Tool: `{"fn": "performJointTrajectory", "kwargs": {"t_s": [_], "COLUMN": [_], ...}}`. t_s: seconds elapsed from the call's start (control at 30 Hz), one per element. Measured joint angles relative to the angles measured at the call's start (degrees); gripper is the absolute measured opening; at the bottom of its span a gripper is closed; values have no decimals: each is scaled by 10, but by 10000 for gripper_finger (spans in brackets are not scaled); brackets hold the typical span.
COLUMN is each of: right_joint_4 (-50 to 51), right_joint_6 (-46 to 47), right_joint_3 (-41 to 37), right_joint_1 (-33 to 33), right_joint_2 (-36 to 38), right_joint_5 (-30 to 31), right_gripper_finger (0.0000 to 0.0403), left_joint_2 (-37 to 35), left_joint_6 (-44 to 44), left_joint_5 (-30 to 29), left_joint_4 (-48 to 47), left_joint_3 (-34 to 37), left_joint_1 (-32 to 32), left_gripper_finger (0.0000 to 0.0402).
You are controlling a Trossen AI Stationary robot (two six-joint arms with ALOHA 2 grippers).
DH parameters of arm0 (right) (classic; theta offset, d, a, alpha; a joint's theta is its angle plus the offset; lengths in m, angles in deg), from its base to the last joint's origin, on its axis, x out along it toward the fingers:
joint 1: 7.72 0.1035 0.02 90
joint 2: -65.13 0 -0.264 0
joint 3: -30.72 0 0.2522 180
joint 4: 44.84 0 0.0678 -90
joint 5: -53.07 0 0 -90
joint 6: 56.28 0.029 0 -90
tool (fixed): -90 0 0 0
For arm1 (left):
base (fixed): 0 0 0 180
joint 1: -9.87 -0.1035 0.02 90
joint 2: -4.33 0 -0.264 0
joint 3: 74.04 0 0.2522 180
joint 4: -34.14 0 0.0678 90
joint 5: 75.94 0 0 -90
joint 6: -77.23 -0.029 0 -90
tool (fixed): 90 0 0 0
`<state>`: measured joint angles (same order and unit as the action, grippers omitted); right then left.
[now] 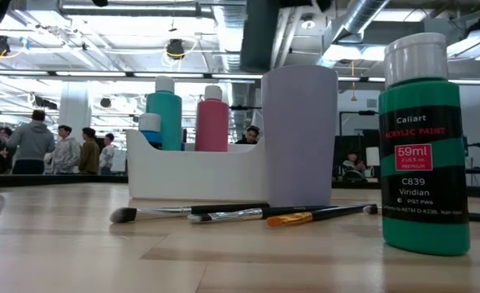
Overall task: Pick & Place Paint Supplies
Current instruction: Put the black paint bottle into the white bin
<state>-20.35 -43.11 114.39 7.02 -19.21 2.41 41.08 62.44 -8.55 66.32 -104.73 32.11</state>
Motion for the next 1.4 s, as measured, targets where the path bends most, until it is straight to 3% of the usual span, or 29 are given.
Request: {"fn": "performJointTrajectory", "kwargs": {"t_s": [0.23,0.57,1.0,1.4], "right_joint_4": [-92,-131,-124,-111], "right_joint_6": [0,0,34,45], "right_joint_3": [-113,-120,-120,-120], "right_joint_1": [-17,-10,-37,-48], "right_joint_2": [28,-19,-85,-87], "right_joint_5": [-28,-80,-98,-101], "right_gripper_finger": [171,175,175,174], "left_joint_2": [0,1,4,4], "left_joint_6": [0,-4,-2,-2], "left_joint_5": [0,1,1,1], "left_joint_4": [1,0,-1,-4], "left_joint_3": [0,0,0,0], "left_joint_1": [0,-1,-1,-1], "left_gripper_finger": [262,262,262,262]}}
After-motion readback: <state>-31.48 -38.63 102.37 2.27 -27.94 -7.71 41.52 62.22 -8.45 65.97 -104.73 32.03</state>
